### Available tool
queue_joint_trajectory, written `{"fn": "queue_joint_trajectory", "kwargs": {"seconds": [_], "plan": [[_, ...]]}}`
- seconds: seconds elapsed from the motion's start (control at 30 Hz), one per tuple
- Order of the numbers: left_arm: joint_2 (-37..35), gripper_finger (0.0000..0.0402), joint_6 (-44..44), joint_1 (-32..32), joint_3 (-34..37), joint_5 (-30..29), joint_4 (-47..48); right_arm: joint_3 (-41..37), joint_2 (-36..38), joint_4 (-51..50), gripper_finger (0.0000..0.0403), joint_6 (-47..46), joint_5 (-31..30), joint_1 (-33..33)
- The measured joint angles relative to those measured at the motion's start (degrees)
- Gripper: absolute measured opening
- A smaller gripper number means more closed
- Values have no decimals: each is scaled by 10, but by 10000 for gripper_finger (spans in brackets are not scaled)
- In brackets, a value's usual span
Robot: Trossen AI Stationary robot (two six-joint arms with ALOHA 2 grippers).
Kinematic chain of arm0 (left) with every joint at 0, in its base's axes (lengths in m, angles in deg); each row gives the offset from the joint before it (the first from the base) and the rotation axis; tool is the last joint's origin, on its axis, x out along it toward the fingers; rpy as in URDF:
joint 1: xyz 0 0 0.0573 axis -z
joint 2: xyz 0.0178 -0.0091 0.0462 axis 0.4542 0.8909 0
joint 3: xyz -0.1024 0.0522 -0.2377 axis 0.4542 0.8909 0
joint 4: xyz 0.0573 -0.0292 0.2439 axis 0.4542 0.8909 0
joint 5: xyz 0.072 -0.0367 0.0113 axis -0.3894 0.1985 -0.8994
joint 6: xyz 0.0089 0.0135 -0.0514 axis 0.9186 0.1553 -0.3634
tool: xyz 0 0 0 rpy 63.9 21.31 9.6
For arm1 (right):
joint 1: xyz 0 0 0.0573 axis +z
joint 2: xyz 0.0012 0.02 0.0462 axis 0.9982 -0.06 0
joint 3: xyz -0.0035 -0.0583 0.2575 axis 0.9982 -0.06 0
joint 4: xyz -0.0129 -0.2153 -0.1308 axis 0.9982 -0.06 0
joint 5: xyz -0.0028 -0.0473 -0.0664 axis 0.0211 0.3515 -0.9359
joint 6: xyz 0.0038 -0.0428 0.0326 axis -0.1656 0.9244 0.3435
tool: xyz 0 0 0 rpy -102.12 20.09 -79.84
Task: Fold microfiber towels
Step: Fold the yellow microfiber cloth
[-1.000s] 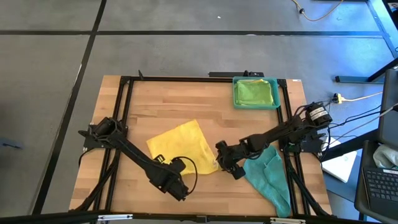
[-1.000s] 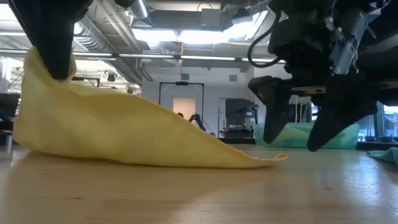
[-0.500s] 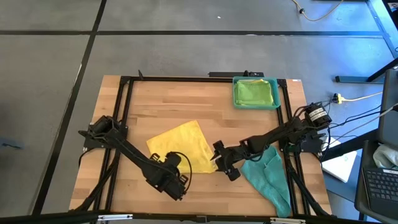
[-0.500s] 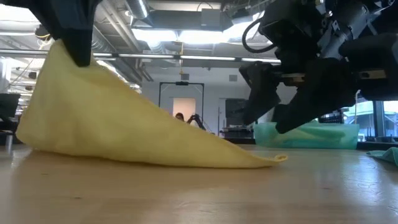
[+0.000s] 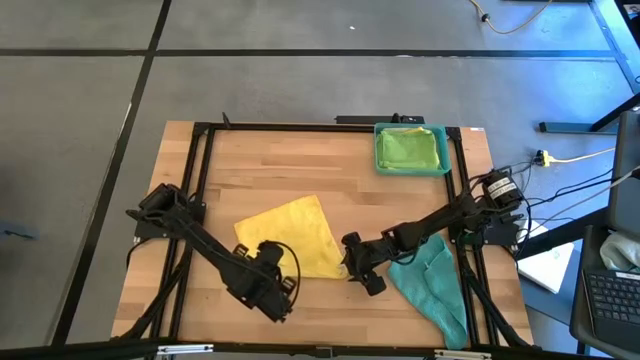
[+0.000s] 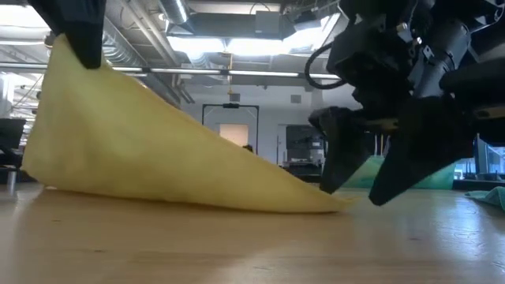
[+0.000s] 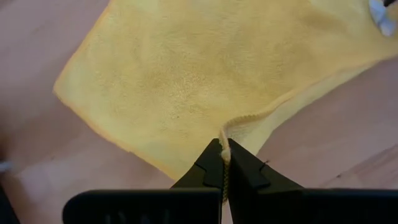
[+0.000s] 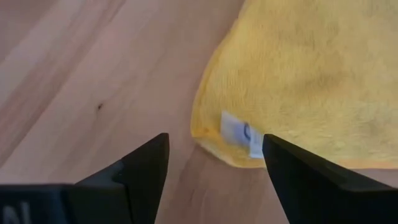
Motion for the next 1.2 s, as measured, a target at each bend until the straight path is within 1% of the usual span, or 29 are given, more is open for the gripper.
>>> {"fn": "queue_joint_trajectory", "kwargs": {"seconds": [0.17,0.4,0.67,0.87,1.07,1.2], "plan": [[0,0,-62,16,0,-3,11,0,1,14,261,5,-30,0],[-1,0,-142,32,0,-35,29,0,1,35,261,7,-30,0],[-15,0,-144,21,0,-76,36,0,2,35,261,1,-30,0],[-41,0,-144,5,0,-109,55,0,2,35,261,-39,-30,0],[-68,0,-144,-5,0,-123,95,0,3,44,261,-54,-30,0],[-75,0,-141,-5,0,-126,102,0,3,67,261,-54,-31,0]]}}
